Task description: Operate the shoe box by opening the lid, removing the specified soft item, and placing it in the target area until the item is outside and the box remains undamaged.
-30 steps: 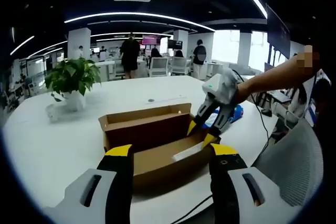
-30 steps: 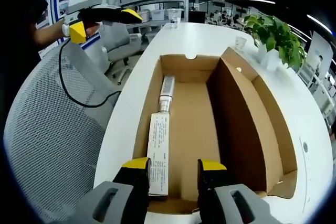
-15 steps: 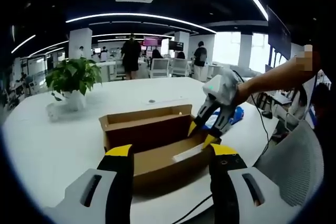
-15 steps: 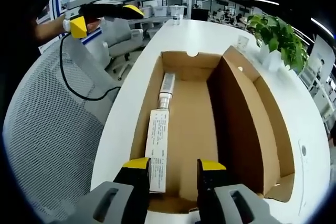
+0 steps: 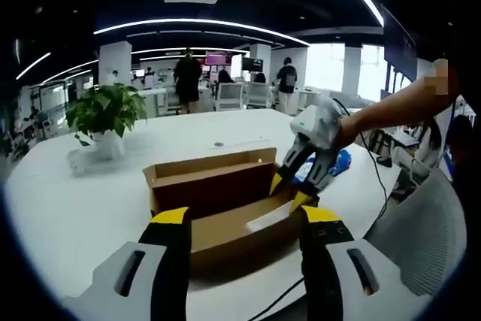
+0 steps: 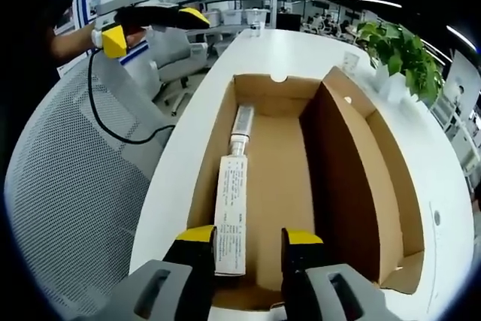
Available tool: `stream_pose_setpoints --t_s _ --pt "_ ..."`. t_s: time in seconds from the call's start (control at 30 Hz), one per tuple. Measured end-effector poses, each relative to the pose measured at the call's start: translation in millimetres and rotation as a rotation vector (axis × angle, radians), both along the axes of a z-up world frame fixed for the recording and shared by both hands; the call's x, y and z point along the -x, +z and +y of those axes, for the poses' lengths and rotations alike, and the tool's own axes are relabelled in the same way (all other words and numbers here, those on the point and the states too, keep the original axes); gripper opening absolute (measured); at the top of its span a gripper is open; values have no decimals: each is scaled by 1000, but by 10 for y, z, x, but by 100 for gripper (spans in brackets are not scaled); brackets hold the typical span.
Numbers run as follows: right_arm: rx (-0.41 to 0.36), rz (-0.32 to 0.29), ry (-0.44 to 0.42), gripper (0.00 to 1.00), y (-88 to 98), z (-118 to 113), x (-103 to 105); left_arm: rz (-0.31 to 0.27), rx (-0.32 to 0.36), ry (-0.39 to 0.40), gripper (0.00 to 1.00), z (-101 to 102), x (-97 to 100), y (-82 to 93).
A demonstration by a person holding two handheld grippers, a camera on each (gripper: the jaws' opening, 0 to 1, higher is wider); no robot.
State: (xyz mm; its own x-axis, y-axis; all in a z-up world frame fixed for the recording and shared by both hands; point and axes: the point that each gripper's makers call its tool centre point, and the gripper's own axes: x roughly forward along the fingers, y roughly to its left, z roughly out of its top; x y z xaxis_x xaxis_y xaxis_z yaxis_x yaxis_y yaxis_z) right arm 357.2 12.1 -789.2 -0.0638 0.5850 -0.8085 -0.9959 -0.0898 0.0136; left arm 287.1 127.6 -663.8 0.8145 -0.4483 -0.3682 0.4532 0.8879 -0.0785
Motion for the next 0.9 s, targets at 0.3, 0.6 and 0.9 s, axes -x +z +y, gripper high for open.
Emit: stream_pose_setpoints --t_s 0.3,0.6,0.9 --pt "-31 30 21 28 -9 138 105 -1 -2 7 58 16 4 -1" --pt "-33 32 34 18 -62 191 135 3 -3 9 58 20 -11 -21" --pt "-36 29 21 14 -71 176 143 6 -12 7 59 22 -17 -36"
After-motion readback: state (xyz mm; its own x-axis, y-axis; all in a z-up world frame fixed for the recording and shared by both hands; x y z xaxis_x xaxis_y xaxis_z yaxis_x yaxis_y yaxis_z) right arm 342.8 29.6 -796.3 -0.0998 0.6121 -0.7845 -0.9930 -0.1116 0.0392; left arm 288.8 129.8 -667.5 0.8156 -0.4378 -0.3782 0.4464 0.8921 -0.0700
